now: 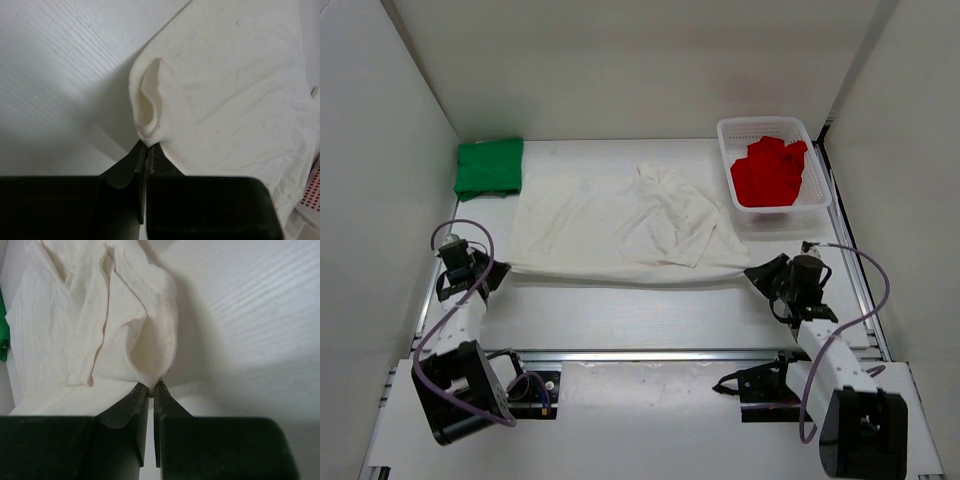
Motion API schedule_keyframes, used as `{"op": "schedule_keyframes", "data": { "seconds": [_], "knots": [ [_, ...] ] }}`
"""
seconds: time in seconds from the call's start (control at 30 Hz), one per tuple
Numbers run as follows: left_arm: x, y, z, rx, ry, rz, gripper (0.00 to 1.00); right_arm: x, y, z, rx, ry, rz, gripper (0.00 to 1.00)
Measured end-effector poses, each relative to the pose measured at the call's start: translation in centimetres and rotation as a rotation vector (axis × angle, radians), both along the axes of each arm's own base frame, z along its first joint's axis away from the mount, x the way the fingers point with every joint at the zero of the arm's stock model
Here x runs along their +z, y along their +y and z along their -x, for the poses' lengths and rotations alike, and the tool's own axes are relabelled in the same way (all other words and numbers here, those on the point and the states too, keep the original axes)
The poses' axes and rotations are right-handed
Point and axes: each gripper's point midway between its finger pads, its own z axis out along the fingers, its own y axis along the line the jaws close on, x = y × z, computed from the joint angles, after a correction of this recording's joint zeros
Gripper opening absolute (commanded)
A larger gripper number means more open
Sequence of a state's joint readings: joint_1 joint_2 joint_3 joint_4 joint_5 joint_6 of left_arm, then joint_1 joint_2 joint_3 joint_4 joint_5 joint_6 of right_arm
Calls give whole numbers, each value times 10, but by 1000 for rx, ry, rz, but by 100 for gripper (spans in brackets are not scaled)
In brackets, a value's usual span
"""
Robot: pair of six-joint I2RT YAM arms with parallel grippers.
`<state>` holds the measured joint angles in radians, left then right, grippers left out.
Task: Fold and stack the t-shirts
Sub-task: Fold the flattened tshirt in 1/3 of the way
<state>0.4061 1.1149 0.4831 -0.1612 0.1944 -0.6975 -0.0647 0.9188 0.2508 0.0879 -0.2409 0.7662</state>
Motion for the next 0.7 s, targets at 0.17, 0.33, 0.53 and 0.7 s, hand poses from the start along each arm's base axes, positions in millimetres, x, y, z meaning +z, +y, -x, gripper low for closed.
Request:
{"op": "schedule_keyframes", "data": {
  "seconds": [0.17, 0.33, 0.53, 0.7],
  "knots": [
    [-11, -12, 29, -23, 54, -29, 9, 0, 1, 27, -4, -3, -11, 0],
    [-27, -14, 56, 1, 136, -14, 61, -21, 8, 56, 3, 81, -32, 23],
    [-22, -18, 61, 4, 133, -10, 88, -21, 4, 67, -3, 142, 17, 53],
    [-2, -30, 44, -70, 73, -12, 43, 22, 7, 47, 43, 36, 85, 32]
  ]
}}
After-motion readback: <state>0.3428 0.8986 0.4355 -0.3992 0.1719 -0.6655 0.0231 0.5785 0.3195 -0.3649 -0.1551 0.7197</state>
